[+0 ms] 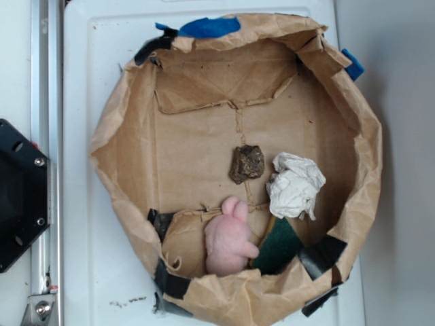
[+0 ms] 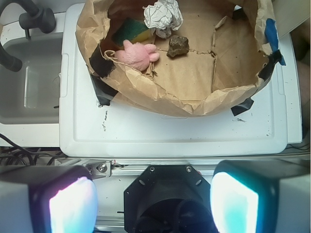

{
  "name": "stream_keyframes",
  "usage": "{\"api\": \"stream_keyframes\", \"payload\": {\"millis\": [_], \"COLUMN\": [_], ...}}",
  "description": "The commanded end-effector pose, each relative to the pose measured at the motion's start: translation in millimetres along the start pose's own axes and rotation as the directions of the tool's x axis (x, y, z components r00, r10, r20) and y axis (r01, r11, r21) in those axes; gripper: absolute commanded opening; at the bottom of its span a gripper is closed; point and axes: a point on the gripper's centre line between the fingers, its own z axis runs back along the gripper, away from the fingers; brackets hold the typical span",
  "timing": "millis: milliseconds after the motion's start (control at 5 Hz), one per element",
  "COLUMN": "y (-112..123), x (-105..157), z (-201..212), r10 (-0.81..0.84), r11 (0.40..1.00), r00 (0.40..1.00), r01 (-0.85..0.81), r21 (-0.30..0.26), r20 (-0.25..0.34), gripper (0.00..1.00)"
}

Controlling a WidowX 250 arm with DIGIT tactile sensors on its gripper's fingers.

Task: Grab the green sponge.

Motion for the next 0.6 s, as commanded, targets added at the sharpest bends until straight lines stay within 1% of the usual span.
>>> {"api": "stream_keyframes", "payload": {"millis": [0, 200, 400], "y": [0.0, -7.2, -26.9], "x": [0.0, 27.9, 29.1], "z": [0.0, 1.5, -4.7], "r10": [0.0, 0.021, 0.025], "r11": [1.0, 1.0, 0.999], "r00": [1.0, 1.0, 0.999], "r01": [0.0, -0.021, -0.025], "r21": [0.0, 0.005, 0.022], "r20": [0.0, 0.011, 0.026], "gripper": [1.0, 1.0, 1.0]}}
